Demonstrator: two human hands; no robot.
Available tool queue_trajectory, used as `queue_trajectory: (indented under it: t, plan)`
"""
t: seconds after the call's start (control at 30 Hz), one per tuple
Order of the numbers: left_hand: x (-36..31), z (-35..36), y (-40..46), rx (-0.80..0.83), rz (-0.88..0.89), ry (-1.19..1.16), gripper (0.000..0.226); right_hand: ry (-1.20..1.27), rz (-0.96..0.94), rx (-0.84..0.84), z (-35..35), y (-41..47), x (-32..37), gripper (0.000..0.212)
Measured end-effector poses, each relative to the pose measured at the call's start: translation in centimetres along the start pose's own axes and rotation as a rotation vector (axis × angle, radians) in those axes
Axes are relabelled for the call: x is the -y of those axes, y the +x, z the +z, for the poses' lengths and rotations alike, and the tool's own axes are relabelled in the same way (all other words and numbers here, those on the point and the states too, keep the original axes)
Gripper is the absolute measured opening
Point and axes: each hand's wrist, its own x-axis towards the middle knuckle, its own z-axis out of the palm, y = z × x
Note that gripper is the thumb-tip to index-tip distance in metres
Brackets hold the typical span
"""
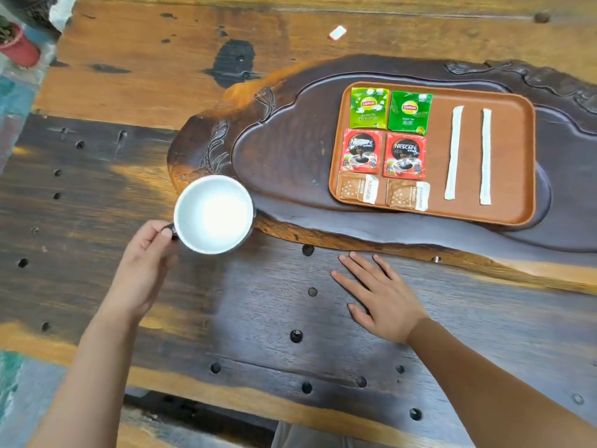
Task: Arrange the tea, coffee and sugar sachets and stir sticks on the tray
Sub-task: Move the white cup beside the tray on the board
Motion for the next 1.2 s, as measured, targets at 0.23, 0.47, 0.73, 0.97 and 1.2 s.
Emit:
queue_trajectory:
  t: [0.23,0.47,0.73,0.97,1.2]
  plan:
    - [-4.1,5.1,8.7,0.2,0.037,0.081,0.026,0.014,-0.011,-0.021,0.0,0.0,-0.1,0.058]
    - [-5.1,9.1,13.3,0.331,0.001,0.189,0.028,0.021,-0.017,-0.019,0.3,0.0,-0.3,0.06]
    - [-5.4,10.6,16.1,0.39,-0.003,0.172,0.029,0.039,-0.034,-0.047,0.3,-0.1,-0.4,0.059]
    - [-5.4,11.2,16.4,0.372,0.049,0.256,0.028,0.021,-0.035,-0.053,0.3,0.0,-0.4,0.059]
    - [-5.2,11.2,16.2,0.294,0.043,0.258,0.023,0.009,-0.045,-0.086,0.3,-0.1,-0.3,0.06]
